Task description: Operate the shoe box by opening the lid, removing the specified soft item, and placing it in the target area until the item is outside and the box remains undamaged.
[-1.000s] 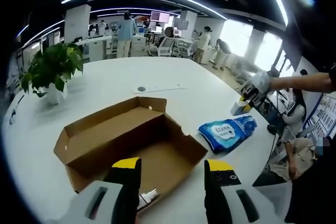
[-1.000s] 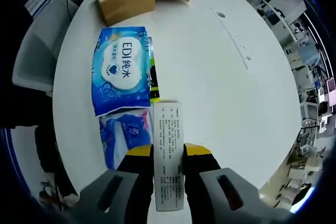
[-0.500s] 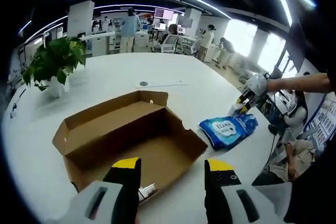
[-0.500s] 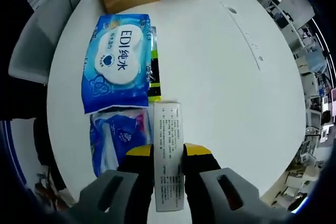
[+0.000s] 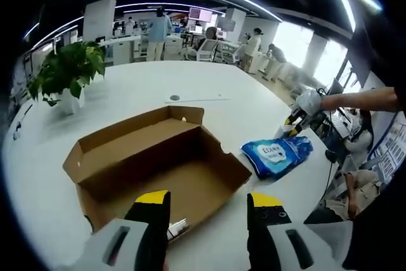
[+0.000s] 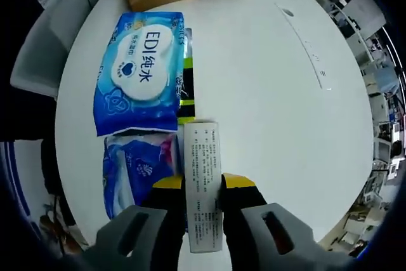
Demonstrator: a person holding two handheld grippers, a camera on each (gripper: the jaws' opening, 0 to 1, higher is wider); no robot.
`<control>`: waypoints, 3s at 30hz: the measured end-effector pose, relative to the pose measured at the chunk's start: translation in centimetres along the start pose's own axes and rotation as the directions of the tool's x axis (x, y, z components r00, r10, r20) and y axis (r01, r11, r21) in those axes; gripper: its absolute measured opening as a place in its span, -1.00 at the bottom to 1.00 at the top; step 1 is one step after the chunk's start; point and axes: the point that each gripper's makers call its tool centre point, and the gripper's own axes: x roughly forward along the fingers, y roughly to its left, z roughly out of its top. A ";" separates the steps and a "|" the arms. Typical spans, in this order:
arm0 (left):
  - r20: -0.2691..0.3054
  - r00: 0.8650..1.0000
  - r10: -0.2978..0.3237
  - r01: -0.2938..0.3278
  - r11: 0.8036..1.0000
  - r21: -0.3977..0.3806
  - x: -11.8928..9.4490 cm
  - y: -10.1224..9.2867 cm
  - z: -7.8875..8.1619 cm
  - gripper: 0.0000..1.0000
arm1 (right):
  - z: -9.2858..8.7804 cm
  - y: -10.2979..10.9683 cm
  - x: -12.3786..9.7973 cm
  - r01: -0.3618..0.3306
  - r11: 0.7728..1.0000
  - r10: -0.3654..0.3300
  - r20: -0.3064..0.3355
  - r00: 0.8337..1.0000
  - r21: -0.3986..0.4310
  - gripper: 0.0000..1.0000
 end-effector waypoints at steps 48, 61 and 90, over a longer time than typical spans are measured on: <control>0.043 0.998 -0.052 0.052 0.999 0.002 -1.0 -0.4 0.1 -0.02 | -0.8 0.1 -4.3 0.075 0.985 -0.079 0.017 0.997 0.157 -0.61; 0.081 0.994 -0.073 0.074 0.997 -0.012 -2.5 0.6 0.2 -0.02 | 0.5 -0.6 -7.5 0.114 0.895 -0.185 0.128 0.974 0.430 -0.59; 0.140 0.989 -0.039 0.049 0.996 -0.069 -7.3 6.2 -1.5 -0.02 | 17.3 1.6 -8.7 -0.015 0.855 -0.236 0.415 0.879 0.518 -0.52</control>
